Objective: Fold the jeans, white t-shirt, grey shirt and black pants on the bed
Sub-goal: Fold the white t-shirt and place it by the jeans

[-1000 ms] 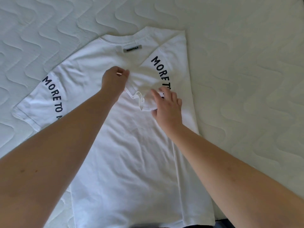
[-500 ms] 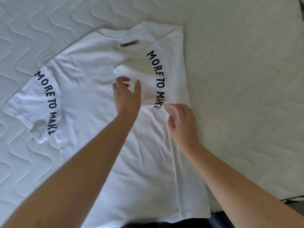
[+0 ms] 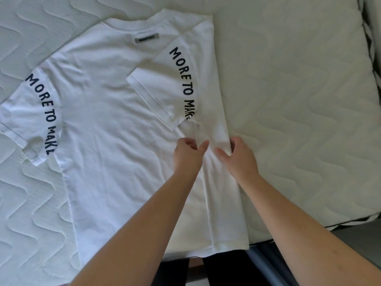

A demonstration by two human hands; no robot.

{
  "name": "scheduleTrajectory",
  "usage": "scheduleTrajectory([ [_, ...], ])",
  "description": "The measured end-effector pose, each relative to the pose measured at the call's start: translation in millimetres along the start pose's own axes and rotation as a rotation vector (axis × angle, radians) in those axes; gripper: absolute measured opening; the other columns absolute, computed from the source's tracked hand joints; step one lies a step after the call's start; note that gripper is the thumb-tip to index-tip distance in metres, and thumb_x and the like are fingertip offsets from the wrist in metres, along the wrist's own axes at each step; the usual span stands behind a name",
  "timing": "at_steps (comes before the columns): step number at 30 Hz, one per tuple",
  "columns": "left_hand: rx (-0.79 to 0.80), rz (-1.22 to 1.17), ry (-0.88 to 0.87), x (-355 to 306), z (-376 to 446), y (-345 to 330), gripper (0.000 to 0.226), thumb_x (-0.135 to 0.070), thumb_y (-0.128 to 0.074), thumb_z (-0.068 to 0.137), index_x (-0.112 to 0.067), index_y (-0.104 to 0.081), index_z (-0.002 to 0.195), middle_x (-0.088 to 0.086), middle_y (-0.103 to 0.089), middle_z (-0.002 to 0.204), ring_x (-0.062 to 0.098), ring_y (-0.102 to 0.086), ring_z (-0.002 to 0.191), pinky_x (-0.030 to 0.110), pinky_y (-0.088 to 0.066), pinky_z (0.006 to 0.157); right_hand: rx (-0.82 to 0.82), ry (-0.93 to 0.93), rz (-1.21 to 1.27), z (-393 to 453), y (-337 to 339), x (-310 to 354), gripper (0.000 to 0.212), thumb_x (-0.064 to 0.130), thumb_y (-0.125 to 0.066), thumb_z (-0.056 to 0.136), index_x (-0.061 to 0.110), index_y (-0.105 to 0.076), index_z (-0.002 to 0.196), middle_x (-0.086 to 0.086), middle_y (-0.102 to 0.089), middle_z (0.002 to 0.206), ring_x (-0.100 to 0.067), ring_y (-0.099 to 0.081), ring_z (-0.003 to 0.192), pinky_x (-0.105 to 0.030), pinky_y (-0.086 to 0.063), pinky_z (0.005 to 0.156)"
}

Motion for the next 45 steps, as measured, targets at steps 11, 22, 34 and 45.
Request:
scheduleTrajectory([
  [11,0.03,0.079,-0.075,18.4,-14.4,-14.5,0.021,-0.042,-0.068,0.086,-0.024,-0.063,0.096,-0.011,-0.069,0.082,0.013,-0.068,0.081,0.034,-0.057,0.074,0.06,-0.041,-0.12,-8.0,-0.7,-46.4,0.034,0.05,-0.064,0.088,0.02,-0.057,0.073,0.007,-0.056,0.066,-0.021,-0.053,0.069,-0.031,-0.034,0.061],
  [22,0.19,0.082,0.024,99.6,-88.5,-32.4,0.023,-0.025,-0.075,0.083,-0.018,-0.067,0.103,-0.006,-0.074,0.09,0.014,-0.07,0.085,0.036,-0.058,0.078,0.422,-0.111,-0.014,-93.4,-37.7,-109.6,0.03,0.036,-0.072,0.084,0.018,-0.07,0.109,-0.001,-0.072,0.098,-0.02,-0.067,0.091,-0.033,-0.053,0.08],
  [34,0.305,0.324,0.056,154.9,-148.0,-56.5,0.026,-0.034,-0.053,0.099,-0.011,-0.065,0.102,0.007,-0.07,0.099,0.029,-0.065,0.094,0.037,-0.054,0.081,0.406,-0.124,-0.029,-160.9,-41.3,-170.0,0.021,0.033,-0.065,0.093,0.013,-0.062,0.099,0.003,-0.063,0.084,-0.016,-0.061,0.073,-0.029,-0.047,0.063],
  [45,0.293,0.765,-0.101,116.2,-124.8,-31.8,0.042,-0.053,-0.049,0.093,-0.017,-0.056,0.071,0.001,-0.068,0.072,0.02,-0.064,0.07,0.031,-0.05,0.061,0.157,-0.104,-0.137,-127.5,-2.9,-133.6,0.031,0.048,-0.056,0.094,0.018,-0.06,0.101,-0.001,-0.065,0.097,-0.024,-0.061,0.093,-0.037,-0.05,0.081],
])
Point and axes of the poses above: each hand's wrist, its own z-axis towards the middle knuckle, its own y-axis out of the back of the hand, x = y × z, the point moved 8 cm from there along z, towards the middle knuckle
